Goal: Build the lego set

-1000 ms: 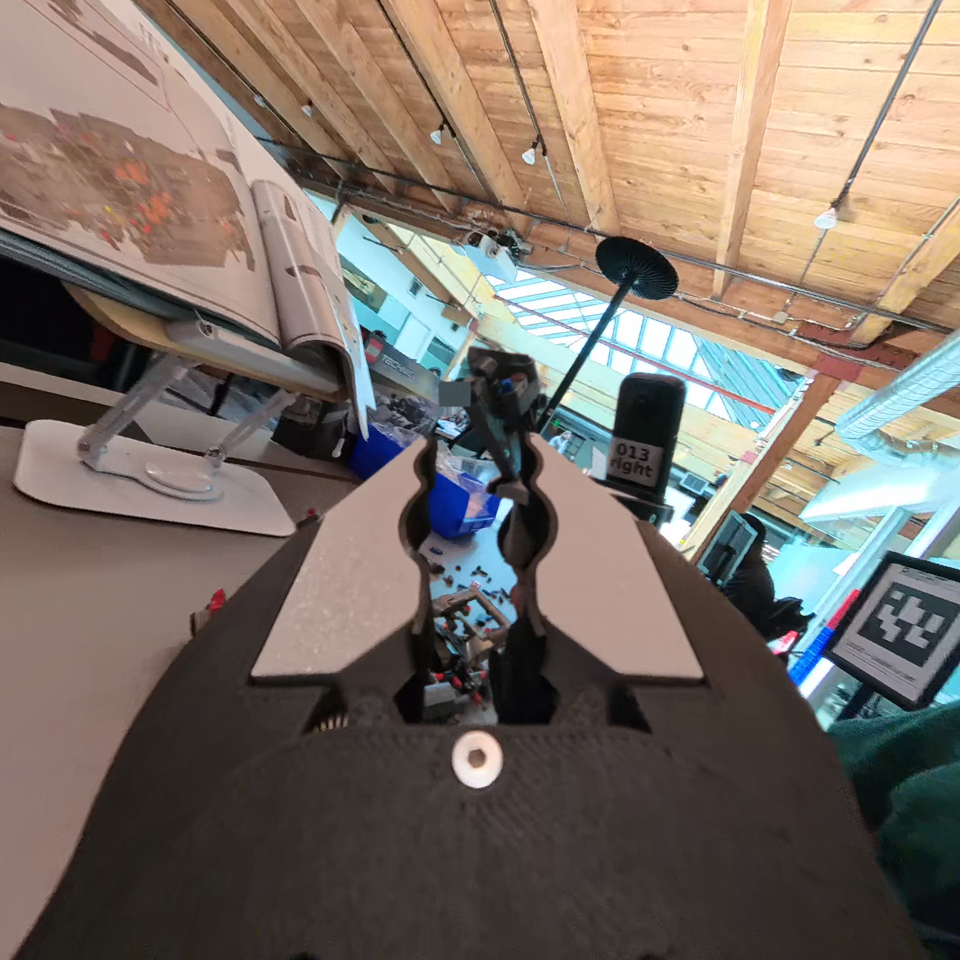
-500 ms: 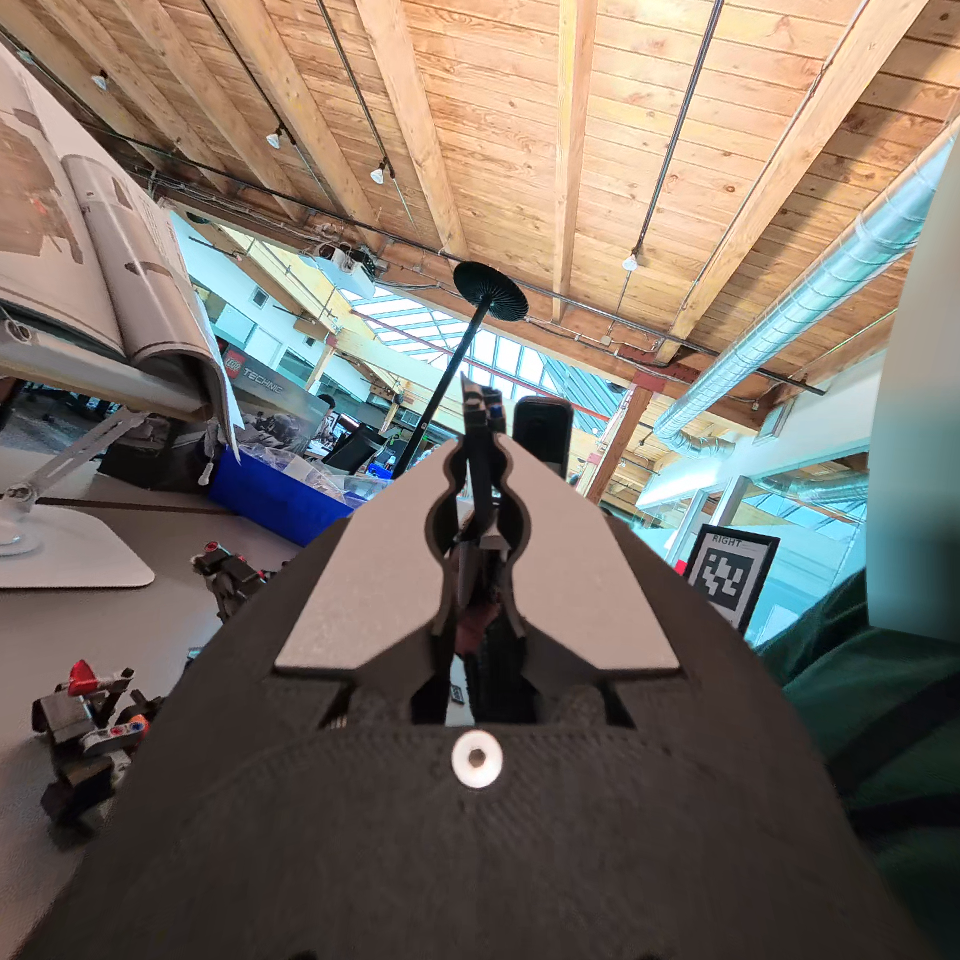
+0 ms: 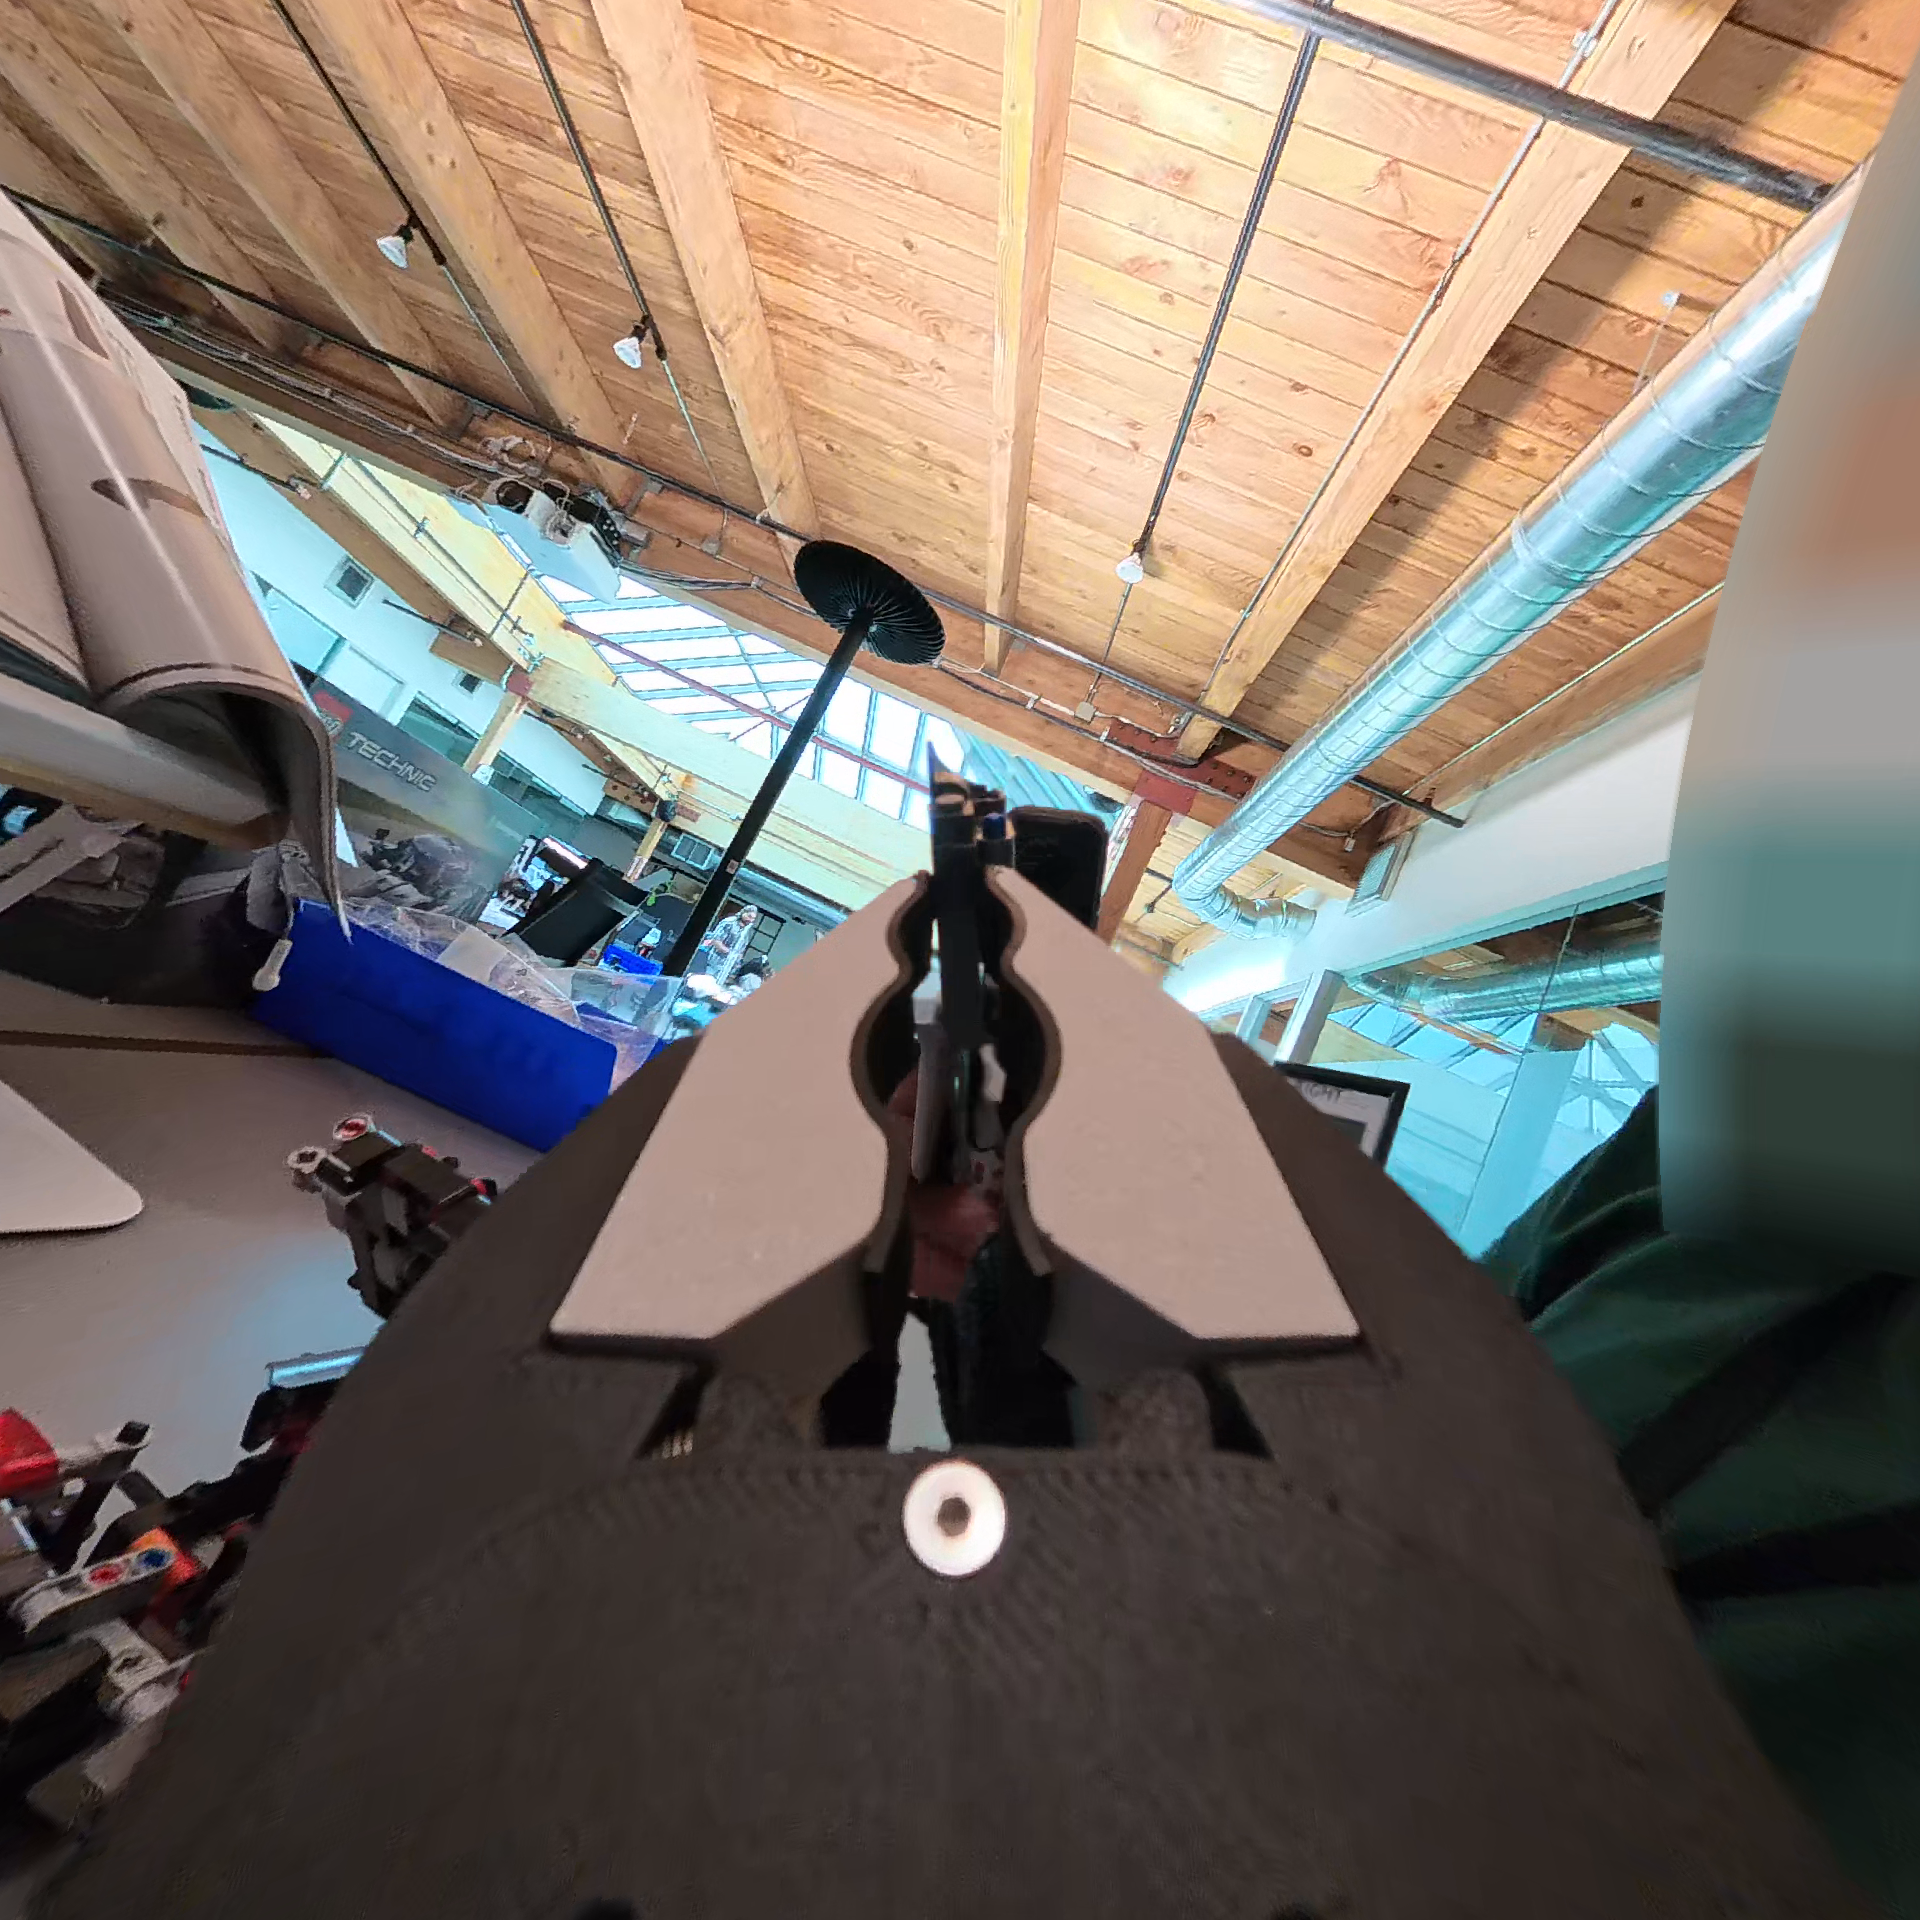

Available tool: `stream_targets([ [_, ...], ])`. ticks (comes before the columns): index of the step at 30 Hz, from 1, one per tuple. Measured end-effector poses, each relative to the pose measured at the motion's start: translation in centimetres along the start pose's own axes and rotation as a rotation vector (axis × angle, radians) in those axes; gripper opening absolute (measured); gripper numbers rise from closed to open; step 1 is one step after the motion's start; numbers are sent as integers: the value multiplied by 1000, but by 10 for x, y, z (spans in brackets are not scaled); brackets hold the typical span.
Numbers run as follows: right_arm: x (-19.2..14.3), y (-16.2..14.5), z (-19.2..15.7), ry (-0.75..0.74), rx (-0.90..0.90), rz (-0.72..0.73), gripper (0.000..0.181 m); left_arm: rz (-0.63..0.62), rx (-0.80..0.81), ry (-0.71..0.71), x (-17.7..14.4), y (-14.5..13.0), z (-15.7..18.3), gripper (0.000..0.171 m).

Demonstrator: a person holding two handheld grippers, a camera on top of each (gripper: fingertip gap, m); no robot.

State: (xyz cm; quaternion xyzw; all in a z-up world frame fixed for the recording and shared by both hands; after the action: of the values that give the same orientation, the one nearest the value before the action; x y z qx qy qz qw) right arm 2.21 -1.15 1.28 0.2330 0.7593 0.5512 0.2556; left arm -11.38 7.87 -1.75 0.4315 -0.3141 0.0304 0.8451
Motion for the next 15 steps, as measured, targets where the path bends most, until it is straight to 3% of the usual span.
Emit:
stream_targets([
  [2, 2, 1, -1, 3, 3, 6, 10, -21, 12, 2, 1, -1, 1, 6],
  [4, 4, 1, 1, -19, -9, -2, 1, -23, 2, 9, 2, -2, 1, 6],
  [9, 5, 1, 4, -3, 20, -18, 0, -50, 29, 29, 4, 1, 2, 6],
  [15, 3, 4, 8, 18, 86, 61, 0, -23, 42, 44, 1, 2, 4, 12],
])
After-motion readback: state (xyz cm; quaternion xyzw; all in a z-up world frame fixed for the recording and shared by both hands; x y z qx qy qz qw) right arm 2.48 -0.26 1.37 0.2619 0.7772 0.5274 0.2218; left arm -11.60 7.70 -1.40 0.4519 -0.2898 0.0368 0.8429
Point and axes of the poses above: each gripper's, where its closed fingertips meet, x out along the fingers, y out of its top, z = x × y across the jaws, the point moved 8 cm from there along -x, back along the fingers, and after that the axes turned 4 degrees about -z, right-handed, at the moved point
